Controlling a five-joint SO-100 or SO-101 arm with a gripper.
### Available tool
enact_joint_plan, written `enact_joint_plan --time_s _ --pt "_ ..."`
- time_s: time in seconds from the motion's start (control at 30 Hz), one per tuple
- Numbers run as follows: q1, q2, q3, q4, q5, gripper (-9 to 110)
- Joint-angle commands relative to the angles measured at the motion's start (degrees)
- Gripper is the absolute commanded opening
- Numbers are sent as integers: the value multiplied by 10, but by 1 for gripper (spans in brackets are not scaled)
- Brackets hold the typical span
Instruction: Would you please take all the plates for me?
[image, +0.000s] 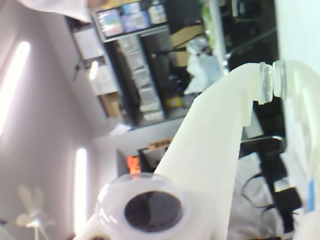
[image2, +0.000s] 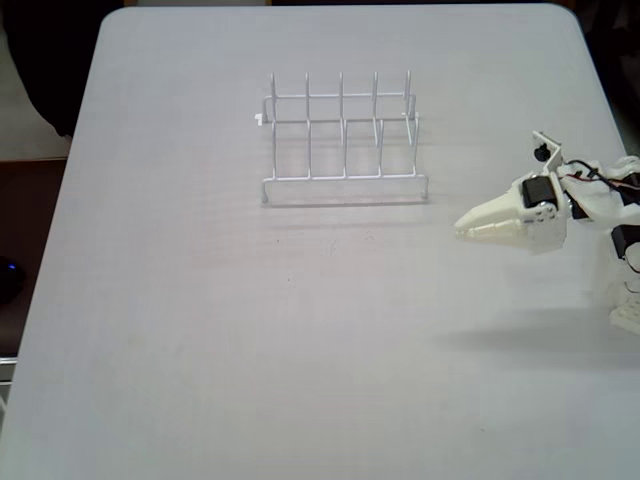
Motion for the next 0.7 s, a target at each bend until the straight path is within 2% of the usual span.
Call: enact_joint_plan --time_s 0.0,0.4,0.67 --pt "11 13 11 -1 1 0" --pt "33 13 109 2 20 0" --pt "33 13 110 65 31 0"
